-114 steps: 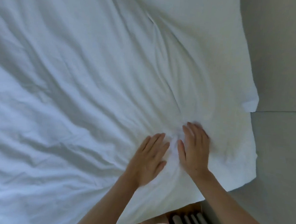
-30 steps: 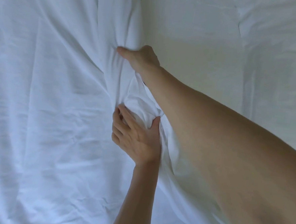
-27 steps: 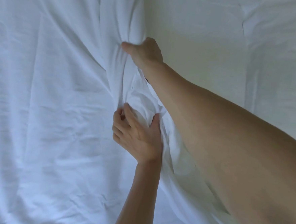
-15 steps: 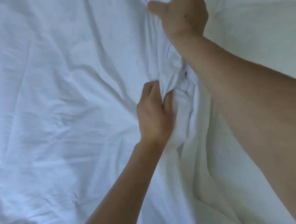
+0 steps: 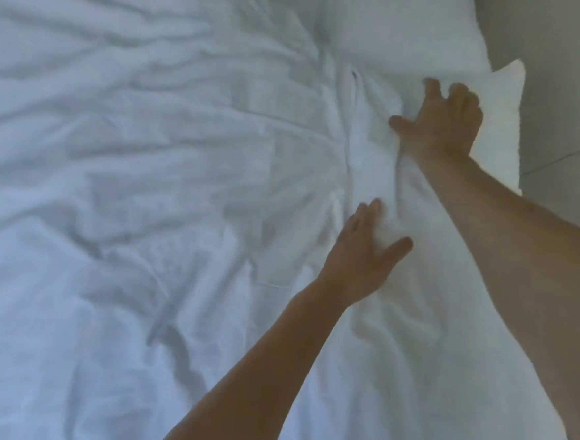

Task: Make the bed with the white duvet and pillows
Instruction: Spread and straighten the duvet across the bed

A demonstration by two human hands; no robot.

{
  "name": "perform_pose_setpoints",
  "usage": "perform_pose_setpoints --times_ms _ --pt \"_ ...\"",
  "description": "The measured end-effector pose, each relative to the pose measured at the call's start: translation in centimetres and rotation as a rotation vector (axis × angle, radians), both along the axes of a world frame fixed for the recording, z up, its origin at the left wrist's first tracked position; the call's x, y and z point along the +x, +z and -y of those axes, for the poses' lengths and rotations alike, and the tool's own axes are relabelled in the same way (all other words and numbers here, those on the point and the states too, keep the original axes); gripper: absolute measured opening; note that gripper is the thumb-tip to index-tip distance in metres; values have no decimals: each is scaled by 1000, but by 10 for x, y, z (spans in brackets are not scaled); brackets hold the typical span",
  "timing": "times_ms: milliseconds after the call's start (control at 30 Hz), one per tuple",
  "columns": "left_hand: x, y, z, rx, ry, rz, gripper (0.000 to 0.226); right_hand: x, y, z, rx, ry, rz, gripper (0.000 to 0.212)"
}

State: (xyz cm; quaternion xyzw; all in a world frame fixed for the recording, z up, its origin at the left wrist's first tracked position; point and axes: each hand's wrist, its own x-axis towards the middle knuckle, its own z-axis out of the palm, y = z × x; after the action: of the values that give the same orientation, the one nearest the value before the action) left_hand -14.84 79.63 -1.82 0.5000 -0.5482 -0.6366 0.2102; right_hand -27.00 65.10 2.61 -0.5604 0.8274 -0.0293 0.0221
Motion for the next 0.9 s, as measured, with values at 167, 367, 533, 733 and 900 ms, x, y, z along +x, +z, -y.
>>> perform_pose_setpoints --times_ms 167,367,533,733,900 --pt "-1 -39 -37 -239 2 243 71 -16 -70 -44 -135 -5 138 70" --pt "-28 -28 -35 -178 122 402 91 -13 -38 -34 -51 -88 285 116" --pt "-47 -26 -11 -11 202 589 73 2 -36 -46 175 -14 252 107" --pt "-33 -6 0 -107 255 142 23 -18 -10 -61 -42 246 -24 39" --pt "-67 29 10 -270 313 -148 23 -78 32 -51 -333 364 -213 29"
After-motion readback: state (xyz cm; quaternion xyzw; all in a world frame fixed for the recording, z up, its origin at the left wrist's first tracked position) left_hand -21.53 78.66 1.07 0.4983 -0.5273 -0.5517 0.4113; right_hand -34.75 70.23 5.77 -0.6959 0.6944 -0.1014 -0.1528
